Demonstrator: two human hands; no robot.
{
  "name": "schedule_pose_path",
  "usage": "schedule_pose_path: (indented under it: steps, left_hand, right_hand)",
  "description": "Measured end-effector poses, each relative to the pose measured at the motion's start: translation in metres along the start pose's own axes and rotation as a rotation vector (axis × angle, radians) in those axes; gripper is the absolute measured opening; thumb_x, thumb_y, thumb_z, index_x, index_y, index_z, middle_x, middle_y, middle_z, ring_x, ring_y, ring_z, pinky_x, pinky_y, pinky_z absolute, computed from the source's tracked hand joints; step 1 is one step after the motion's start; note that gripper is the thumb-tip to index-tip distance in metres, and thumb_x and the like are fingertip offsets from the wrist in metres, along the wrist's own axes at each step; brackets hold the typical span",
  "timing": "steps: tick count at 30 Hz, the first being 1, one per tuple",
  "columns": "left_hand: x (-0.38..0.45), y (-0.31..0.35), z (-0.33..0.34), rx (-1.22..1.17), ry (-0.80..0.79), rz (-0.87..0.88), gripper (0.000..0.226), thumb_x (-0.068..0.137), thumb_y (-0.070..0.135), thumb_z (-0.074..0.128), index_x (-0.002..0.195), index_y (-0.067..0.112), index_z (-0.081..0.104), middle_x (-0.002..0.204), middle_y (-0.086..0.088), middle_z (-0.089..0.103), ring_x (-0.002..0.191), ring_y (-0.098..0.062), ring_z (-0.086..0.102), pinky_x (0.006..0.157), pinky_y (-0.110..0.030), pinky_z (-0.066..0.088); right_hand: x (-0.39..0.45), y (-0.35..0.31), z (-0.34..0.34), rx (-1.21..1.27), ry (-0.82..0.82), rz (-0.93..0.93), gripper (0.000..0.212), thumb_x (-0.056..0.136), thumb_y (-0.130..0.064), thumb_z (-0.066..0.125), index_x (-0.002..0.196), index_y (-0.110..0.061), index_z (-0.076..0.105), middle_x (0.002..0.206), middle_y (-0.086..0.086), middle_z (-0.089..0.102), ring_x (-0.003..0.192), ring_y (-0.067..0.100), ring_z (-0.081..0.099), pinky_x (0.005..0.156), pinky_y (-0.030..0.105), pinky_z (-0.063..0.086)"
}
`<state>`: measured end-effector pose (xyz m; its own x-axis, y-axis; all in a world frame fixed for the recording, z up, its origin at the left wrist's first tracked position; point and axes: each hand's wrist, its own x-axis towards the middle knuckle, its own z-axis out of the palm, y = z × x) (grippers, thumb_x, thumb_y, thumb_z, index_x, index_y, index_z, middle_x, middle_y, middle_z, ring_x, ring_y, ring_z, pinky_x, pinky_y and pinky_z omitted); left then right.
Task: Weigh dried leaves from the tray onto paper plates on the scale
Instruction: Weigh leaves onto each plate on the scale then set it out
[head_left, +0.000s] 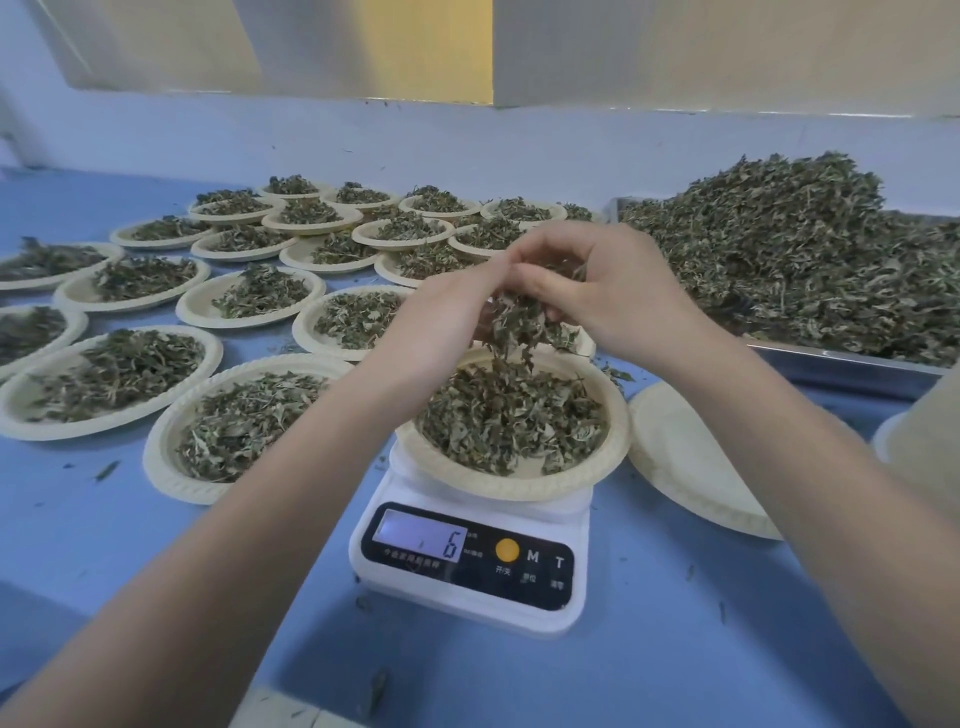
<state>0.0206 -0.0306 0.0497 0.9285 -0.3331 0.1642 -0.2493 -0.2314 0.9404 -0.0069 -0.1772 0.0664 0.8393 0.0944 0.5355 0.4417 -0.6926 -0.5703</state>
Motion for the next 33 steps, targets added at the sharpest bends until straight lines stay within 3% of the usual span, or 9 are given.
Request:
schedule_pose_path:
  steps: [5,7,11,13,17,20,24,27,33]
  left_hand:
    - [-0.001,-0.003,-0.001,0.027,-0.09,0.057,0.029,0.095,0.044,0.046,0.079,0.03,0.066,0.071,0.011,0.07,0.073,-0.005,0.065,0.089,-0.035,0.045]
    - [-0.002,-0.006,-0.003,0.066,-0.166,0.106,0.016,0.093,0.031,0.055,0.083,0.027,0.068,0.068,0.012,0.07,0.069,0.002,0.065,0.086,-0.033,0.042]
    - [-0.003,-0.01,-0.007,0.127,-0.229,0.081,0.018,0.085,0.018,0.067,0.096,0.031,0.068,0.071,0.011,0.068,0.08,-0.003,0.065,0.087,-0.026,0.042]
    - [-0.004,-0.01,-0.009,0.142,-0.21,0.072,0.019,0.081,0.017,0.068,0.093,0.033,0.071,0.083,0.011,0.071,0.088,-0.005,0.065,0.087,-0.025,0.042]
    - [-0.003,-0.008,-0.011,0.1,-0.182,0.086,0.019,0.071,0.024,0.068,0.087,0.032,0.072,0.092,0.018,0.071,0.084,0.011,0.061,0.077,-0.013,0.04]
    - [-0.002,-0.007,-0.01,0.073,-0.135,0.068,0.034,0.059,0.034,0.065,0.093,0.035,0.066,0.096,0.018,0.067,0.09,0.008,0.06,0.08,-0.021,0.04]
    - [-0.002,-0.007,-0.011,0.028,-0.123,0.073,0.036,0.059,0.034,0.066,0.095,0.037,0.064,0.078,0.026,0.066,0.08,0.012,0.06,0.078,-0.025,0.04]
    - [-0.003,-0.005,-0.011,0.005,-0.146,0.111,0.03,0.063,0.03,0.066,0.093,0.031,0.066,0.076,0.018,0.066,0.076,0.006,0.061,0.075,-0.025,0.039]
    - [-0.001,-0.003,-0.01,-0.006,-0.126,0.134,0.017,0.082,0.009,0.063,0.098,0.014,0.067,0.07,0.011,0.064,0.066,0.003,0.059,0.064,-0.01,0.045]
  right_hand:
    - [0.002,0.001,-0.003,0.061,0.061,0.059,0.01,0.088,-0.027,0.066,0.082,-0.035,0.066,0.066,-0.021,0.061,0.054,-0.006,0.051,0.06,0.014,0.04]
    - [0.003,0.0,-0.007,0.146,0.149,0.092,0.008,0.087,-0.027,0.068,0.082,-0.034,0.066,0.064,-0.019,0.062,0.052,-0.005,0.05,0.058,0.015,0.041]
    - [0.005,0.0,-0.011,0.327,0.284,0.189,0.004,0.087,-0.022,0.068,0.084,-0.024,0.069,0.064,-0.011,0.061,0.046,-0.002,0.046,0.048,0.014,0.04]
    - [0.004,0.002,-0.01,0.382,0.248,0.226,0.003,0.087,-0.02,0.068,0.085,-0.02,0.069,0.067,-0.004,0.061,0.044,0.0,0.045,0.046,0.014,0.039]
    - [0.003,0.005,-0.005,0.365,0.109,0.219,0.004,0.087,-0.02,0.068,0.084,-0.022,0.069,0.067,-0.006,0.061,0.045,-0.001,0.046,0.048,0.014,0.041]
    - [0.002,0.004,-0.002,0.356,0.005,0.177,0.004,0.086,-0.02,0.068,0.083,-0.022,0.07,0.06,-0.012,0.061,0.046,0.0,0.046,0.046,0.014,0.04]
    - [0.001,0.002,0.0,0.336,-0.055,0.141,0.009,0.087,-0.017,0.068,0.082,-0.024,0.07,0.055,-0.013,0.061,0.046,0.0,0.046,0.046,0.013,0.039]
    - [0.0,0.003,0.002,0.327,-0.064,0.136,0.01,0.086,-0.019,0.069,0.08,-0.027,0.07,0.054,-0.014,0.061,0.047,0.001,0.047,0.048,0.014,0.04]
    - [0.001,0.004,0.005,0.353,-0.072,0.155,0.008,0.086,-0.019,0.069,0.081,-0.025,0.071,0.058,-0.007,0.06,0.049,0.005,0.047,0.048,0.017,0.039]
